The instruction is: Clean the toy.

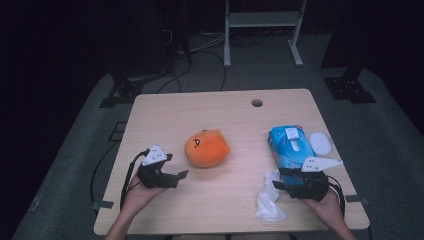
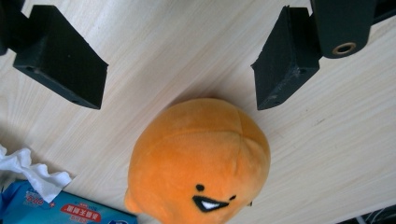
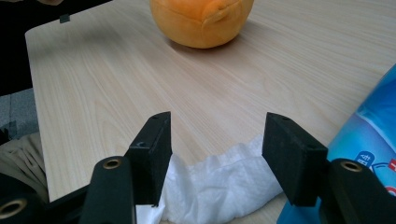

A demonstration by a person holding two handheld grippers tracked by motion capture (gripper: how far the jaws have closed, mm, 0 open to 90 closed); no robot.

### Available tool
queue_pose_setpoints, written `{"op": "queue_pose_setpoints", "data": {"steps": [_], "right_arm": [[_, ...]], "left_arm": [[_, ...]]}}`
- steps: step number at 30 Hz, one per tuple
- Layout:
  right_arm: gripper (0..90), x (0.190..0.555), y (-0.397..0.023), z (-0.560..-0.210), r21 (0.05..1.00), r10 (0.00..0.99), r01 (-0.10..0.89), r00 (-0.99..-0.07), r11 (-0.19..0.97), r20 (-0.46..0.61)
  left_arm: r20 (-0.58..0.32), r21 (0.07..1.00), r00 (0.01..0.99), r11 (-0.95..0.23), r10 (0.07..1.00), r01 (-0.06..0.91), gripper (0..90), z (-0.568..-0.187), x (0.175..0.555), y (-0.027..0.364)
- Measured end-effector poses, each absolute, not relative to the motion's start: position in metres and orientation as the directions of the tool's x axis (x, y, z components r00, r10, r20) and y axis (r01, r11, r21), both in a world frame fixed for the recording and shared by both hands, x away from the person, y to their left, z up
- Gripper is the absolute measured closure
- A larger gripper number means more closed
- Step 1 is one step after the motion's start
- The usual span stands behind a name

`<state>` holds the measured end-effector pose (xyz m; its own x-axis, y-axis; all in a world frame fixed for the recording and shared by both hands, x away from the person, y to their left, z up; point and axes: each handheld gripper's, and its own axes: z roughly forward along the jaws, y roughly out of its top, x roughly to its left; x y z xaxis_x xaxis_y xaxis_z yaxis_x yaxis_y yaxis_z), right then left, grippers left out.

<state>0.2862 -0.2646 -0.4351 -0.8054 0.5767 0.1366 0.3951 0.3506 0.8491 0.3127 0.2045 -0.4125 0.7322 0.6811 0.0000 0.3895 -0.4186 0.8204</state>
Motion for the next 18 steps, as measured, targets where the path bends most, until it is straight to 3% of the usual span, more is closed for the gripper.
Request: {"op": "queue_pose_setpoints", "data": {"steps": [18], "right_arm": [[40.9,0.286,-0.263,-0.436,0.847,0.577,0.394,-0.806,0.357,0.132]], "left_arm": [[-0.035,0.800,0.716,-0.409,0.697,0.438,12.7,-0.429,0.304,0.217]]}}
